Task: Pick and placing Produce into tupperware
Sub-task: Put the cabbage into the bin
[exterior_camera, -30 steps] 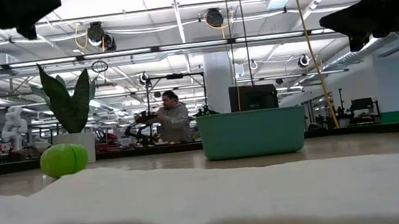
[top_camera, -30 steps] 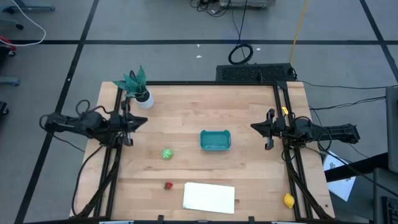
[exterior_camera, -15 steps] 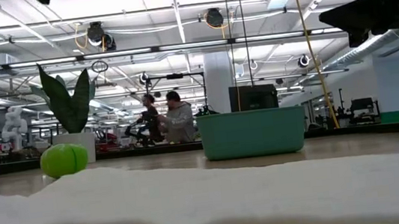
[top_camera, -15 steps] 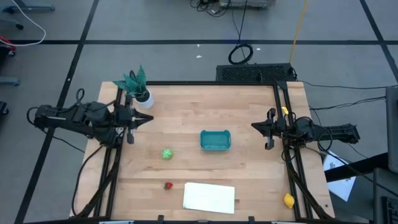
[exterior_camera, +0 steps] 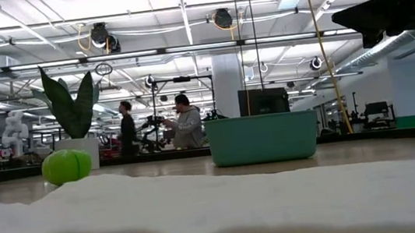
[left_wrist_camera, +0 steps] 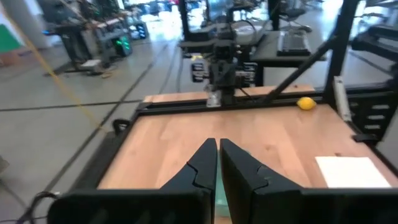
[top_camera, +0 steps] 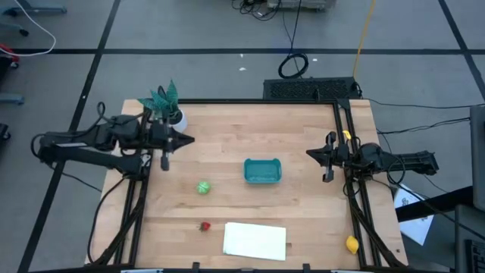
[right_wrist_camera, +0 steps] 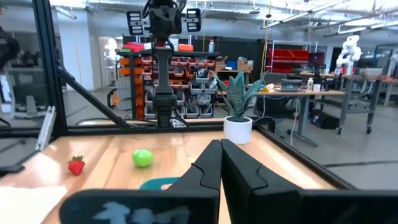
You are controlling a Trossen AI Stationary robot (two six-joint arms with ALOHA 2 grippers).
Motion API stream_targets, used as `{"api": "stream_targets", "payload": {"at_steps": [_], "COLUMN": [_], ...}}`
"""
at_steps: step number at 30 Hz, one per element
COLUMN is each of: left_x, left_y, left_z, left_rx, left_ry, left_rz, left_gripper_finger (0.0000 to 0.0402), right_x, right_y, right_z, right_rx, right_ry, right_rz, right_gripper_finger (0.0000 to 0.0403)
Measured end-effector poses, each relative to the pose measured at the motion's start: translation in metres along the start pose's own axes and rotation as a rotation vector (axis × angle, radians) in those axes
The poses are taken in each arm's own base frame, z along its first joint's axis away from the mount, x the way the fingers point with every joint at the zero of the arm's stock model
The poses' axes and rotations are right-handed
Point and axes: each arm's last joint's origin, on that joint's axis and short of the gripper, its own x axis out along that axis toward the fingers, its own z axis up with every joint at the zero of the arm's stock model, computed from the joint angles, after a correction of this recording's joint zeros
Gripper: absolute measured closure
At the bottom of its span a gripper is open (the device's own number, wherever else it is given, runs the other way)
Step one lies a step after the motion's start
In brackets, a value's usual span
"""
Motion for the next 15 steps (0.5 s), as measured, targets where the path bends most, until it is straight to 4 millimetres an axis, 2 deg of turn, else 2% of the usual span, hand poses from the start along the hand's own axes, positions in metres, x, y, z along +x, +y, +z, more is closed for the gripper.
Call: {"api": "stream_targets", "payload": {"at_steps": [10, 15], "left_x": [0.026, 0.031], "left_y": [0.015, 0.024], "left_z": [-0.004, 0.007], "left_rx": [-0.061, -0.078], "left_ry": [0.025, 0.068], "left_rz": [-0.073, -0.071], "left_gripper_finger": [0.0376, 0.0376], "right_x": [0.0, 0.0], "right_y": [0.0, 0.0], "right_z": [0.0, 0.0], "right_rx": [-0.023, -0.009], "right_ry": [-0.002, -0.002], "right_rz": [-0.003, -0.003], "right_gripper_finger": [0.0403, 0.0403]}}
